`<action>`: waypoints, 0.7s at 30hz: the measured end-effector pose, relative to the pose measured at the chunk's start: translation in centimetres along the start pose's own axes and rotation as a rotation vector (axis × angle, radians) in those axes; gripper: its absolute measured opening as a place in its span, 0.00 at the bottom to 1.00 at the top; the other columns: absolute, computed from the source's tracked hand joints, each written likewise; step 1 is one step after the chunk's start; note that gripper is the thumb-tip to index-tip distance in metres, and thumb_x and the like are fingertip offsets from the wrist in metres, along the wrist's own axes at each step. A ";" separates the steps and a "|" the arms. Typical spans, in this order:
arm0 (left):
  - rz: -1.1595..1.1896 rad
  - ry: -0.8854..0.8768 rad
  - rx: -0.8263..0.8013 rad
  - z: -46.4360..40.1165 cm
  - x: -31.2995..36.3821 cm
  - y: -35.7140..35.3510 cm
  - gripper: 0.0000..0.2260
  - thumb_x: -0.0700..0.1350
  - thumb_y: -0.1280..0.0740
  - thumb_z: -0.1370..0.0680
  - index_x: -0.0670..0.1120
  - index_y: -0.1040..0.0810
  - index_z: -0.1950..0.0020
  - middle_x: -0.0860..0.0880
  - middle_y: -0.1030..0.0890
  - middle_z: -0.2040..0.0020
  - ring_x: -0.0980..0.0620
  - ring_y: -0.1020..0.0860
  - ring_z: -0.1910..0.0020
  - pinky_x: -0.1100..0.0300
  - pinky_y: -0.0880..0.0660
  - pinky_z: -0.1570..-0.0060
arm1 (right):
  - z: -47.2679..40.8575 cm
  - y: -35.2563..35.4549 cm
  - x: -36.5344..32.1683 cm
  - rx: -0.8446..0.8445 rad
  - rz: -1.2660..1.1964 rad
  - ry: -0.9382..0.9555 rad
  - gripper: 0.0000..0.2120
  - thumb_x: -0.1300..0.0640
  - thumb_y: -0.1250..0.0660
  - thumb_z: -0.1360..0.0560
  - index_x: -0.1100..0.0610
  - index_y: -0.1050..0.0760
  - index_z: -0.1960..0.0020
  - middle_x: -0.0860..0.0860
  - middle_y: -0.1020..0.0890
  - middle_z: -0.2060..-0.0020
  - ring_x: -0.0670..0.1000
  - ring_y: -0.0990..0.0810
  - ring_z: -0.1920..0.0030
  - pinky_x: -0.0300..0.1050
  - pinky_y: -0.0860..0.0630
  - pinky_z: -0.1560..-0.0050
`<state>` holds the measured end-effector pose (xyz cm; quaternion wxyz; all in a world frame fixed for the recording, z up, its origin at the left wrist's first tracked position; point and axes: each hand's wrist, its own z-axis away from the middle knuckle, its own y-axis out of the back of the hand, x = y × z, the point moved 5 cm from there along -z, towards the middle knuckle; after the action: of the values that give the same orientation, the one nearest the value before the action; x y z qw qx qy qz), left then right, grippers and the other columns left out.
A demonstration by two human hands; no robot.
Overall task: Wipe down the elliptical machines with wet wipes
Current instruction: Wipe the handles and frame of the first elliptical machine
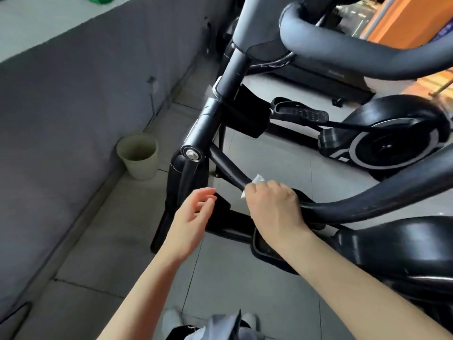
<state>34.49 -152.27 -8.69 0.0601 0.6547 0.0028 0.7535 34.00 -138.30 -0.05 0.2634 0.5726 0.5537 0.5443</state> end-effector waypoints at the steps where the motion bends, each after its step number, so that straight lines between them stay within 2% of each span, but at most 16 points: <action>1: -0.023 -0.049 -0.096 0.3 0.2 -0.9 0.11 0.44 0.36 0.18 0.59 0.25 0.40 0.58 0.22 0.41 0.63 0.25 0.40 0.66 0.28 0.43 | 0.3 1.3 0.5 -0.007 -0.074 0.004 0.14 0.63 0.21 0.47 0.57 0.23 0.66 0.50 0.25 0.77 0.53 0.26 0.78 0.39 0.38 0.78; 3: 0.003 -0.143 -0.242 0.7 1.3 -2.4 0.18 0.50 0.33 0.21 0.60 0.30 0.32 0.60 0.28 0.32 0.63 0.32 0.31 0.63 0.30 0.36 | 0.8 3.3 1.1 -0.015 -0.320 0.010 0.17 0.60 0.19 0.40 0.58 0.25 0.57 0.50 0.25 0.74 0.55 0.27 0.75 0.41 0.42 0.76; 5: 0.125 -0.160 -0.317 0.4 2.4 -3.0 0.28 0.56 0.32 0.27 0.59 0.34 0.28 0.58 0.30 0.28 0.61 0.34 0.28 0.61 0.30 0.35 | 1.1 4.1 1.6 -0.172 -0.682 -0.071 0.11 0.58 0.28 0.26 0.54 0.30 0.51 0.48 0.24 0.67 0.52 0.28 0.68 0.45 0.38 0.70; 6: 0.201 -0.135 -0.335 0.2 2.9 -2.9 0.30 0.57 0.31 0.29 0.58 0.34 0.28 0.55 0.29 0.29 0.58 0.32 0.28 0.61 0.29 0.35 | 1.2 4.1 1.8 -0.237 -0.894 -0.151 0.08 0.57 0.32 0.23 0.52 0.32 0.50 0.48 0.23 0.64 0.49 0.28 0.65 0.43 0.34 0.66; 7: 0.287 -0.098 -0.355 0.0 3.2 -2.7 0.30 0.58 0.30 0.30 0.56 0.31 0.29 0.50 0.26 0.31 0.52 0.28 0.30 0.57 0.27 0.36 | 1.5 4.0 2.1 -0.232 -1.057 -0.239 0.07 0.56 0.34 0.22 0.51 0.32 0.51 0.47 0.21 0.61 0.47 0.26 0.62 0.40 0.31 0.63; 9: 0.422 -0.006 -0.387 -0.2 3.5 -2.3 0.31 0.60 0.27 0.31 0.47 0.25 0.32 0.39 0.21 0.37 0.40 0.23 0.37 0.43 0.26 0.38 | 2.0 3.4 2.5 -0.155 -1.210 -0.403 0.07 0.55 0.32 0.23 0.51 0.31 0.50 0.47 0.20 0.58 0.45 0.22 0.59 0.38 0.26 0.61; 11: 0.467 0.062 -0.357 0.0 3.5 -2.1 0.29 0.57 0.26 0.32 0.41 0.22 0.37 0.34 0.20 0.42 0.36 0.21 0.44 0.35 0.27 0.41 | 2.3 2.8 2.2 -0.098 -1.188 -0.473 0.09 0.56 0.31 0.24 0.52 0.31 0.49 0.47 0.20 0.59 0.46 0.22 0.60 0.43 0.25 0.60; 13: 0.458 0.117 -0.303 0.1 3.1 -2.0 0.25 0.55 0.26 0.32 0.40 0.20 0.41 0.35 0.19 0.47 0.38 0.21 0.49 0.37 0.26 0.45 | 2.4 2.4 1.5 -0.068 -1.112 -0.441 0.11 0.57 0.31 0.24 0.53 0.32 0.47 0.46 0.22 0.61 0.46 0.24 0.59 0.44 0.27 0.60; 16: 0.420 0.147 -0.313 0.4 2.4 -2.0 0.22 0.54 0.26 0.30 0.39 0.18 0.46 0.36 0.19 0.51 0.40 0.21 0.53 0.43 0.29 0.50 | 2.4 2.0 0.7 -0.064 -1.111 -0.399 0.14 0.58 0.30 0.24 0.54 0.31 0.43 0.45 0.22 0.59 0.45 0.25 0.58 0.42 0.28 0.60; 18: 0.406 0.180 -0.297 0.5 1.8 -1.7 0.22 0.53 0.25 0.30 0.36 0.20 0.46 0.32 0.20 0.51 0.40 0.22 0.54 0.45 0.31 0.51 | 2.5 1.4 0.4 -0.092 -1.125 -0.382 0.16 0.59 0.29 0.25 0.54 0.30 0.39 0.46 0.21 0.56 0.45 0.24 0.57 0.40 0.27 0.59; 21: 0.429 0.236 -0.218 0.7 1.3 -0.8 0.25 0.56 0.24 0.33 0.37 0.21 0.49 0.38 0.20 0.54 0.42 0.23 0.56 0.46 0.32 0.54 | 3.4 0.6 0.1 -0.104 -1.077 -0.301 0.22 0.62 0.29 0.25 0.52 0.31 0.35 0.49 0.21 0.49 0.45 0.22 0.54 0.40 0.25 0.54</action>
<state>35.04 -151.42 -7.37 -0.0314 0.5378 -0.2103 0.8158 37.29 -137.37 -0.37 0.6083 0.2664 0.6965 0.2718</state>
